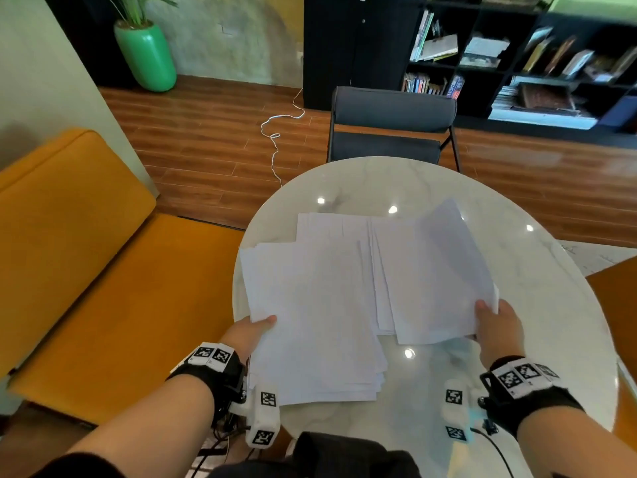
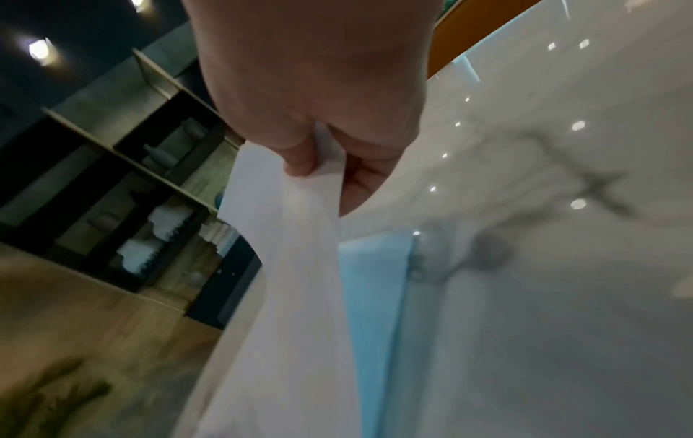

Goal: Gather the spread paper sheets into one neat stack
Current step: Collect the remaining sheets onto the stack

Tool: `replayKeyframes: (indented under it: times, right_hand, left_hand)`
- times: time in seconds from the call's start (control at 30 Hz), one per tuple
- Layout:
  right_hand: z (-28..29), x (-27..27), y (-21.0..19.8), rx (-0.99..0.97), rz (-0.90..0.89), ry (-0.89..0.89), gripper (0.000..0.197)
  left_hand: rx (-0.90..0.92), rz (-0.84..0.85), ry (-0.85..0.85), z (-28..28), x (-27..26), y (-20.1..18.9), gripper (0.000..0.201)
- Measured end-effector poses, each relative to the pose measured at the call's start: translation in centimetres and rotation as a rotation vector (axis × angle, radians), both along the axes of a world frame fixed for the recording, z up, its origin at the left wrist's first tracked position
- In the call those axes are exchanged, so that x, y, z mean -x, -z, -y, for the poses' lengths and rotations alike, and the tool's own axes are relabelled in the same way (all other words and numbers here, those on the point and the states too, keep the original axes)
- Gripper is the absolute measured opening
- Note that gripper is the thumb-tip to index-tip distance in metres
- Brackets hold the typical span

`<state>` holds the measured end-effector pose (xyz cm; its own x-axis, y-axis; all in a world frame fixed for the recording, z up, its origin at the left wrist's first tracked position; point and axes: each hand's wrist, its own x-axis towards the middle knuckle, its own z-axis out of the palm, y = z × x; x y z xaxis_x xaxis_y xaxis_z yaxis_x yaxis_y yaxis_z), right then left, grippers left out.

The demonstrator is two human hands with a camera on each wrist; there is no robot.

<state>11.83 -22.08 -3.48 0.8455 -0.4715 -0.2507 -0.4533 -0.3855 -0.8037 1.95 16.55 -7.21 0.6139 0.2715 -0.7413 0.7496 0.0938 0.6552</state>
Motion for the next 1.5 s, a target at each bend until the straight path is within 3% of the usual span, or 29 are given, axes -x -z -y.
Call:
replayKeyframes:
  times: [0.2,0.3,0.4,0.5,0.6,0.77,0.9,1.0,1.1,1.17,1.27,1.33,1.4,1.5]
  right_hand:
    - [-2.1,-0.1,-4.8,-0.434,0.225,-0.114,0.028]
    - [-3.6,-0.7,-6.0,-0.74,0.276,-0.104,0.037]
    - [-5.3,-0.7,-6.1,-0.866,0.249,-0.115,0.036]
    - [-6.8,0.5,-4.7,-0.787,0.148,-0.172,0.026]
    - [-7.5,2.4,-1.8,-0.663,0.011,-0.215,0.03]
    - [-8.0,5.9,3.3,-0.33,-0.229,-0.287,0.027]
    - [-8.4,6.4,3.9,-0.206,-0.262,-0.261,0.041]
    - [-8.7,5.7,2.8,-0.061,-0.221,-0.321,0.054]
    - [-9.3,4.7,1.6,0.032,-0.182,-0.382,0.051]
    - [-9.7,4.0,1.1,0.11,-0.191,-0.431,0.044]
    - [-10.4,3.2,0.5,0.258,-0.205,-0.553,0.017]
    - [-10.8,3.1,0.4,0.153,-0.172,-0.582,0.014]
    - [-11.3,3.2,0.2,0.021,-0.162,-0.579,0.018]
    - [-11.8,3.4,0.6,0.101,-0.211,-0.592,0.022]
  left_hand:
    - [-0.005,0.001,0.06,-0.2,0.1,-0.4,0.044]
    - [0.004,0.012,0.059,-0.4,0.2,-0.4,0.044]
    - [0.021,0.003,0.062,-0.5,0.3,-0.3,0.035]
    - [0.024,-0.003,0.076,-0.6,0.2,0.0,0.047]
    - [0.022,-0.002,0.084,-0.9,0.2,0.5,0.06]
    - [0.003,0.0,0.114,-0.9,0.5,-0.3,0.05]
    - [-0.051,0.041,0.147,-1.5,0.2,1.9,0.069]
    - [-0.043,0.049,0.129,-1.6,0.1,2.4,0.064]
    - [-0.04,0.042,0.137,-1.7,-0.2,3.3,0.06]
    - [-0.036,0.009,0.148,-1.7,-0.3,3.7,0.045]
    - [-0.058,0.004,0.161,-1.5,-0.1,2.0,0.018]
    - [-0.083,-0.017,0.164,-0.6,0.2,-1.0,0.002]
    - [-0.104,-0.056,0.124,-0.1,0.1,-1.0,0.024]
    - [-0.271,-0.029,0.208,-0.3,0.8,-2.1,0.041]
